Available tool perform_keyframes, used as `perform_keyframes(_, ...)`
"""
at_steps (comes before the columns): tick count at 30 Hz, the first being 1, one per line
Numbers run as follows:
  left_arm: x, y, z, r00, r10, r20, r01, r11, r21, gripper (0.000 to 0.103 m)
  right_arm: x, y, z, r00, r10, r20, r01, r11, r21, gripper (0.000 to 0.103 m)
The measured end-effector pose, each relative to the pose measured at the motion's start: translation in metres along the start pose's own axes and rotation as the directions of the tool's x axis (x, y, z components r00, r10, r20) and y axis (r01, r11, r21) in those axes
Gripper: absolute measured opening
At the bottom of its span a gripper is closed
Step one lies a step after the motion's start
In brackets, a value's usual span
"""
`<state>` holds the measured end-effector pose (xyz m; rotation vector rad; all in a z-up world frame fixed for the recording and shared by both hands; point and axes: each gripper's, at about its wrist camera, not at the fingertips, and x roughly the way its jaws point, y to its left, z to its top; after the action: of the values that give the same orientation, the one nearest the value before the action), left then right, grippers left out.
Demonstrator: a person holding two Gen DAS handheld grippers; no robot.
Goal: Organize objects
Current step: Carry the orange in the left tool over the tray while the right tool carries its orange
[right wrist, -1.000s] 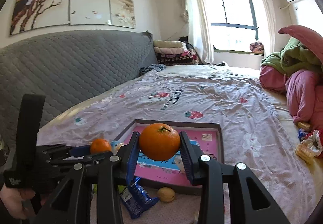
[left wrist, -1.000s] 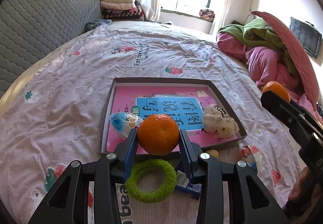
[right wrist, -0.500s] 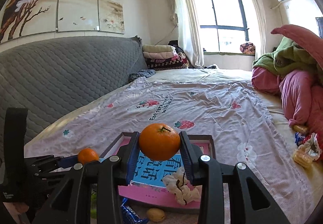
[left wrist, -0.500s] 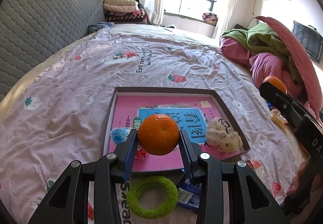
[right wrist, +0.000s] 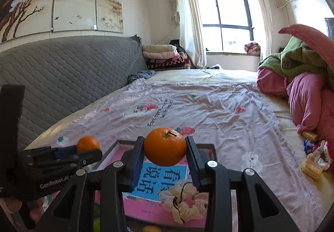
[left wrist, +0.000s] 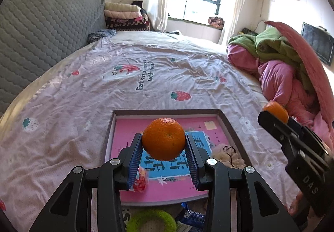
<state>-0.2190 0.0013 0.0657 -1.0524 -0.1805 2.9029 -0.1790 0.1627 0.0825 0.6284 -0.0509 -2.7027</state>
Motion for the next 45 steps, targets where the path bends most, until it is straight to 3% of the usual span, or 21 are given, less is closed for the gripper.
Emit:
perform_keyframes(20, 0.05, -0.014, -0.042, 0.986, -0.001, -0.167, 0.012, 0.998, 0.065, 0.042, 0.019, 0.001, -0.036, 0.982, 0.007, -0.186, -0.015, 0.999, -0.043, 0.039)
perform_keyframes(45, 0.07, -0.017, -0.067, 0.967, -0.004, -0.256, 0.034, 0.993, 0.112, 0.042, 0.057, -0.001, -0.075, 0.914, 0.018, -0.406, -0.038, 0.998, -0.041, 0.039)
